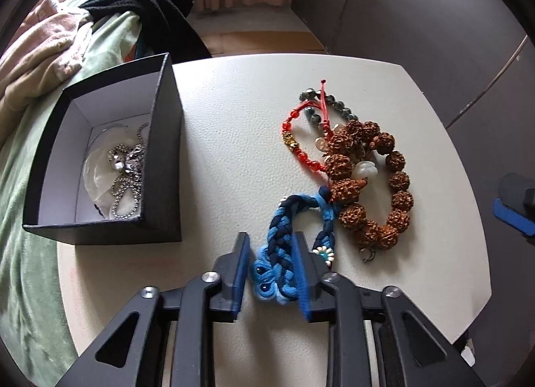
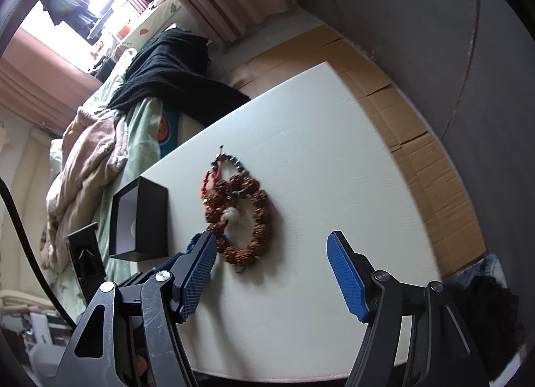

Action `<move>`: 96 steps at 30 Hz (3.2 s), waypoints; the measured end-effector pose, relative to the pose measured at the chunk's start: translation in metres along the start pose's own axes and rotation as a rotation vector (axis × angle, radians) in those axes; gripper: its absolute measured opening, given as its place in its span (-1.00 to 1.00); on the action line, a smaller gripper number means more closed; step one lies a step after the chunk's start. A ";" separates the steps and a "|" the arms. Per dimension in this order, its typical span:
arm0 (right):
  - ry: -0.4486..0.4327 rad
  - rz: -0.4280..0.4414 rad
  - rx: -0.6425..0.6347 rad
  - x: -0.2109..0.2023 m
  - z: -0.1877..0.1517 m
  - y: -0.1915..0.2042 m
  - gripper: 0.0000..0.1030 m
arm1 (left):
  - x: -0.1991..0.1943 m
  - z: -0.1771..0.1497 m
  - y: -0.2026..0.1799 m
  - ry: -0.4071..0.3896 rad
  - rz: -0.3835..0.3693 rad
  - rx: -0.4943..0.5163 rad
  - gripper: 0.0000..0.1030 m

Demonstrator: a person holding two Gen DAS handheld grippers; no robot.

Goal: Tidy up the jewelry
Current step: 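Grasp the blue braided bracelet with the left tool, then drop the blue bracelet into the box with the left tool while the right tool grasps the rudraksha bracelet, then lower the brown rudraksha bracelet into the box and open the right tool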

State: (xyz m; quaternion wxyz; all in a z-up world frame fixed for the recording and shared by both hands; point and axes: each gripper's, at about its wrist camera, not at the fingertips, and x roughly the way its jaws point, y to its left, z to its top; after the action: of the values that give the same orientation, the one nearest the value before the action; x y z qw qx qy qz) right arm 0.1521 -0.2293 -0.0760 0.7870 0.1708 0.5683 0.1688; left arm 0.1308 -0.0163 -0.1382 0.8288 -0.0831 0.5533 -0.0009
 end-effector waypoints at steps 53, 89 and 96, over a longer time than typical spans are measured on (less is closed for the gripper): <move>-0.170 0.154 -0.155 0.008 0.017 0.105 -0.62 | -0.119 0.030 0.155 -0.414 -0.223 -0.439 0.55; -0.160 0.276 -0.155 0.025 0.024 0.147 0.12 | -0.132 0.025 0.184 -0.430 -0.225 -0.502 0.55; -0.160 0.181 -0.090 0.004 0.025 0.103 0.16 | -0.130 0.026 0.155 -0.412 -0.207 -0.429 0.55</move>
State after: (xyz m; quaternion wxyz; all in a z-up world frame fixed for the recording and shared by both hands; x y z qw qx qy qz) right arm 0.1695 -0.1380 -0.0244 0.8183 0.1987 0.4776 0.2505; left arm 0.0898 0.1527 -0.0306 0.8826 -0.3104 0.3498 0.0486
